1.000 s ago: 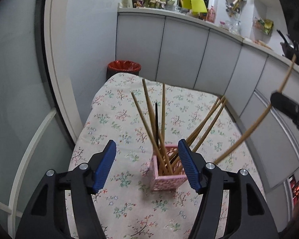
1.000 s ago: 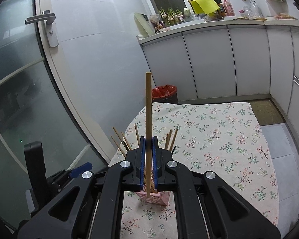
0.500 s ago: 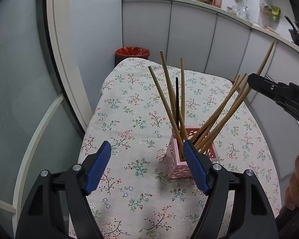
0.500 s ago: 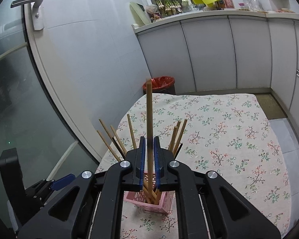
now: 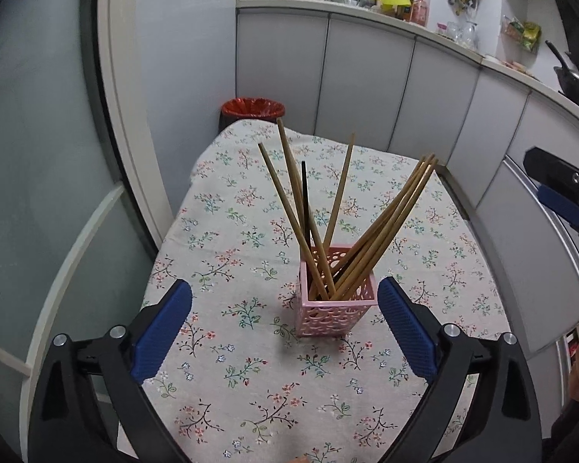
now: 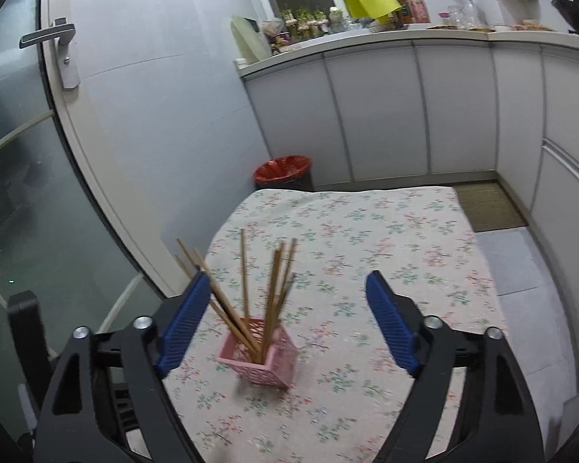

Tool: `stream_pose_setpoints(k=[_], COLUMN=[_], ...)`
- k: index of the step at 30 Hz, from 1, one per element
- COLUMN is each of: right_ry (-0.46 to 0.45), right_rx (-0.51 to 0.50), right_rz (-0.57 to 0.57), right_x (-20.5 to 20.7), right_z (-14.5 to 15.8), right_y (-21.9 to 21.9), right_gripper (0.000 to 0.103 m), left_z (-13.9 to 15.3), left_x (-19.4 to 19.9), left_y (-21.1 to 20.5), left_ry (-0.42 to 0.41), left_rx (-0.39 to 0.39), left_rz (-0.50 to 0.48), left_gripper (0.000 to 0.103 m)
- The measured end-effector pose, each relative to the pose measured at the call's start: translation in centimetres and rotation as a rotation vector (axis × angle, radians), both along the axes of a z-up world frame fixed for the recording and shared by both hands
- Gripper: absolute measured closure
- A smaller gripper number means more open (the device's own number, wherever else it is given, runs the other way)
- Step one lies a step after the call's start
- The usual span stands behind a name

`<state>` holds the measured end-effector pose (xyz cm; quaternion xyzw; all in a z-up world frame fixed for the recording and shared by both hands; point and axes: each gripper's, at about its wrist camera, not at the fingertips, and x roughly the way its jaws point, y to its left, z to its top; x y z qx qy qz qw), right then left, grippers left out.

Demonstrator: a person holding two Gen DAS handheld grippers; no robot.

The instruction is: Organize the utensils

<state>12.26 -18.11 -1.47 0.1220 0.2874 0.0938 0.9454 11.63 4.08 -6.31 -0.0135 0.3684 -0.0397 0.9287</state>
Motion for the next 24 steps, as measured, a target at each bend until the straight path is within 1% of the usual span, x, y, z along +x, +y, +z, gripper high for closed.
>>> stream_pose_setpoints(k=[3,4,8,12,15,17,20,24], right_ry=[0.016,0.024,0.074,0.133,0.136,0.107,0.085,0.078], right_rx=[-0.029,-0.042,-0.094,-0.145,-0.183,-0.209,-0.223,-0.221], right_rz=[-0.038,-0.054,-0.09,-0.116,-0.14,-0.16,-0.162,-0.148], right_x=[-1.1,-1.5,-3.1,-4.6,-5.8,-6.6,-7.3,-7.5], right_z=[0.5,0.5,0.3,-0.1,0.0,0.4,0.9,1.1], right_y=[-1.3,-1.7,-3.0,-3.8,-4.1,-4.1,-4.0,-3.7], right_gripper=[0.009,0.007,0.007,0.007,0.007,0.007,0.007,0.007], left_z=[0.8,1.0,2.1,3.2,3.9,4.4,5.1,5.5], left_x=[-1.4,-1.9,-3.4,-4.9,-5.8,-6.4,-7.1,-7.6], left_y=[-0.7,-1.0,-2.0,-2.9,-3.4,-3.6,-4.0,-4.7], left_ry=[-0.01,-0.014,-0.028,-0.06,-0.085,-0.107,-0.143,-0.156], left_rx=[0.015,0.022,0.043,0.057,0.065,0.066,0.07,0.076], left_rz=[0.012,0.018,0.028,0.028,0.039,0.052,0.06,0.048], left_gripper=[0.008,0.008,0.007,0.007,0.007,0.007,0.007,0.007])
